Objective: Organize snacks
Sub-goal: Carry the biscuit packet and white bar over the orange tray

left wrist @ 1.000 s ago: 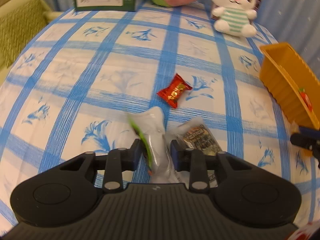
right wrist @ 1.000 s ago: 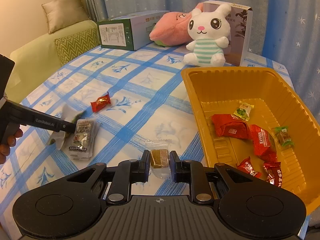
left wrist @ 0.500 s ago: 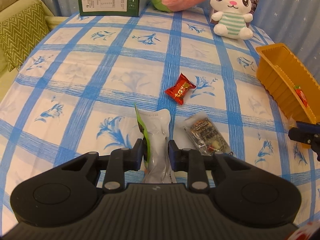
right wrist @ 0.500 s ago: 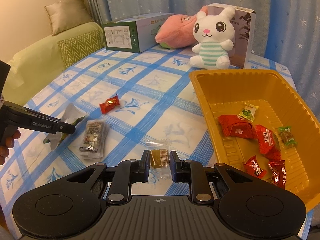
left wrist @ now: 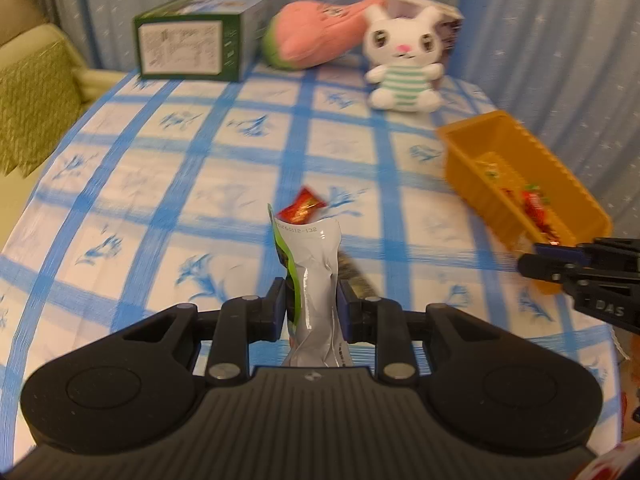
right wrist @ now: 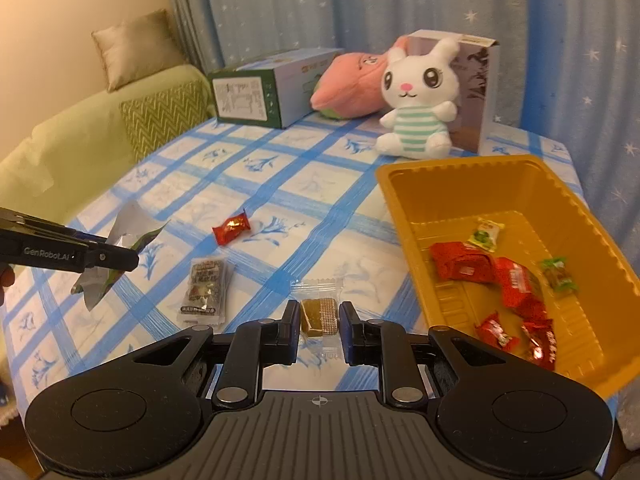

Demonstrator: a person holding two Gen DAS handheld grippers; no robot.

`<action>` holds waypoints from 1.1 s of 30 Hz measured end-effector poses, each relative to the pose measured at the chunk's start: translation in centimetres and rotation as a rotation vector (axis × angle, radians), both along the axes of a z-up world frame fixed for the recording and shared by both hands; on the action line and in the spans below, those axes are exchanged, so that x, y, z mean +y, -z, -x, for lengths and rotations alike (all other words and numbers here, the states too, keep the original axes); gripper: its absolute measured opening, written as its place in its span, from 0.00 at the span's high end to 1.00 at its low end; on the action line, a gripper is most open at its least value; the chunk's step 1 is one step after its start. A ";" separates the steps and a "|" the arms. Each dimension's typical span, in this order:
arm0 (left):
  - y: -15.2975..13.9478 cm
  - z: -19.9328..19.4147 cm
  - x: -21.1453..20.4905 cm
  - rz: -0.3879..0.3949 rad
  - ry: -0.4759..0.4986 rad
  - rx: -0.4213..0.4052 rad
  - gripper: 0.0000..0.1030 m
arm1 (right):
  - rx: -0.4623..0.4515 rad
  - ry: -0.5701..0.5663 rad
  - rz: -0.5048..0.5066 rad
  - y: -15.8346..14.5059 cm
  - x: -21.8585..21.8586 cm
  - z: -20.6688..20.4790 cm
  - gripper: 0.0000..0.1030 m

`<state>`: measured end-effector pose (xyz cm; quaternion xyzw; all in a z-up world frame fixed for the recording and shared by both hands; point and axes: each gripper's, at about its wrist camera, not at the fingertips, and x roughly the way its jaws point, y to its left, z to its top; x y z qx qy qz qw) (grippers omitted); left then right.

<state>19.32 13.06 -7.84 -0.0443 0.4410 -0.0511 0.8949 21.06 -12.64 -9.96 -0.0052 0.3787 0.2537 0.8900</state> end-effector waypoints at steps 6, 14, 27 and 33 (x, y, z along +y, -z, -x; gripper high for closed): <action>-1.8 0.4 -3.5 0.014 0.097 -0.040 0.77 | -0.005 0.061 -0.020 -0.9 -2.6 1.4 0.80; -3.2 -0.5 -9.0 0.032 0.222 -0.077 0.77 | -0.025 0.174 -0.019 -2.4 -7.9 2.9 0.80; -5.5 -5.3 -17.1 0.035 0.377 -0.146 0.77 | -0.071 0.321 -0.015 -4.5 -15.7 2.3 0.80; -5.8 -8.9 -19.7 0.000 0.425 -0.167 0.77 | -0.074 0.344 -0.032 -4.9 -17.6 0.2 0.80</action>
